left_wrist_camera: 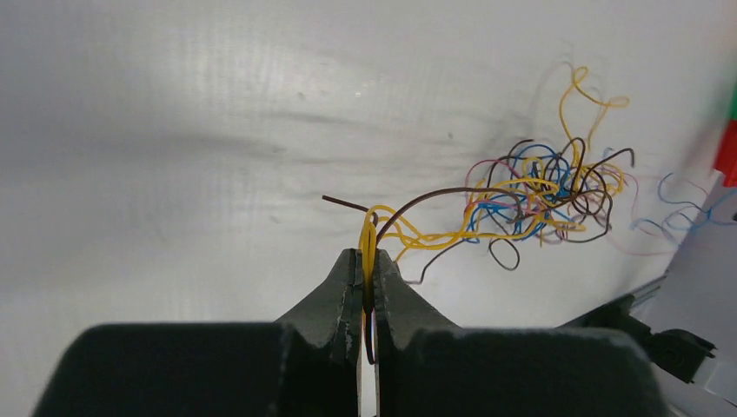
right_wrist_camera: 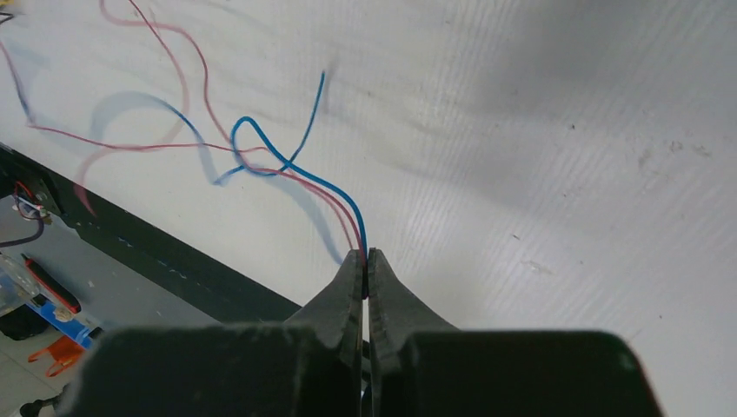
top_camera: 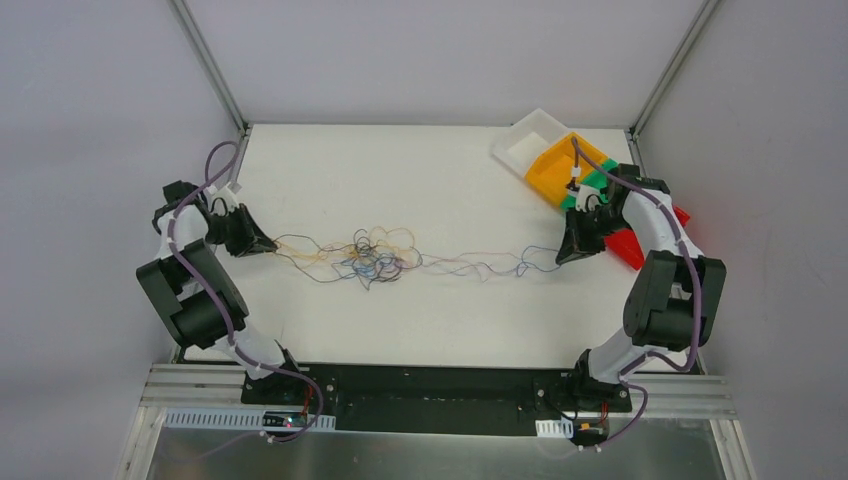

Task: Untangle the cables

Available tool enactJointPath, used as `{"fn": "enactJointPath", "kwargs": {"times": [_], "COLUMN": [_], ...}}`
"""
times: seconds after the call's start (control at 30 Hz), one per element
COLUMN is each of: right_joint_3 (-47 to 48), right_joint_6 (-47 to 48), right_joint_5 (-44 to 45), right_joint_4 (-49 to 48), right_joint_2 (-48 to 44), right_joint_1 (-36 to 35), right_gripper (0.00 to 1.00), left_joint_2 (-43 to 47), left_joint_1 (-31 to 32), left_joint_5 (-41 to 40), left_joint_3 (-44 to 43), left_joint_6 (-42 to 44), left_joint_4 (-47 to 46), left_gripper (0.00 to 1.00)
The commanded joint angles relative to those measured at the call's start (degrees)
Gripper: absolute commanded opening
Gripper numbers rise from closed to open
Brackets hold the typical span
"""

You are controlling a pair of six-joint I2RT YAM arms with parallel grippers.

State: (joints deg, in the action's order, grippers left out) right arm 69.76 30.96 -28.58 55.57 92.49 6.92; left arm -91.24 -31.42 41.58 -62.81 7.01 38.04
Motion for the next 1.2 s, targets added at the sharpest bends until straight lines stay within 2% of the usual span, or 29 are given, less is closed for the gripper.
{"fn": "enactJointPath", "kwargs": {"times": [0.0,0.2,0.37,0.57,0.77,0.87,1.0,1.07,1.1,1.17], "right_joint_3": [1.2,2.8,3.3,6.5,10.9,8.5,3.7,2.8,2.3,1.3], "right_joint_6": [3.0,4.6,4.5,-0.5,-4.7,-6.1,-3.7,-2.7,-2.6,-3.2], "right_joint_5": [3.6,5.5,1.8,-5.7,-12.8,-9.7,-4.7,-3.4,-3.0,-1.3], "right_joint_4": [4.8,7.9,9.2,8.8,8.0,5.1,2.8,3.3,3.2,2.1], "right_joint_2": [-4.1,-6.2,-6.5,-7.5,-10.1,-10.3,-7.9,-6.6,-6.5,-6.8], "right_joint_1": [1.4,5.6,7.3,5.2,1.5,0.7,0.0,-0.8,-1.2,-1.7], "right_gripper": [0.0,0.0,0.0,0.0,0.0,0.0,0.0,0.06,0.12,0.42], "left_joint_2": [-3.4,-6.0,-6.8,-2.0,3.8,7.7,7.0,5.2,4.1,2.8], "left_joint_1": [-1.7,-6.1,-6.9,-0.4,5.9,10.6,12.8,12.5,11.9,10.8], "left_joint_5": [-5.3,-10.6,-5.5,-0.1,11.8,13.9,8.7,0.1,-2.5,-2.3], "left_joint_3": [-3.9,-5.2,-6.1,-4.7,-7.4,-7.1,-3.1,-1.7,-1.9,-3.7], "left_joint_6": [10.4,12.5,14.2,11.4,2.8,0.7,-1.1,-0.4,0.0,-0.1], "left_joint_4": [7.1,7.2,8.5,9.3,9.7,9.7,8.9,7.8,7.5,7.5], "left_gripper": [0.0,0.0,0.0,0.0,0.0,0.0,0.0,0.0,0.08,0.31]}}
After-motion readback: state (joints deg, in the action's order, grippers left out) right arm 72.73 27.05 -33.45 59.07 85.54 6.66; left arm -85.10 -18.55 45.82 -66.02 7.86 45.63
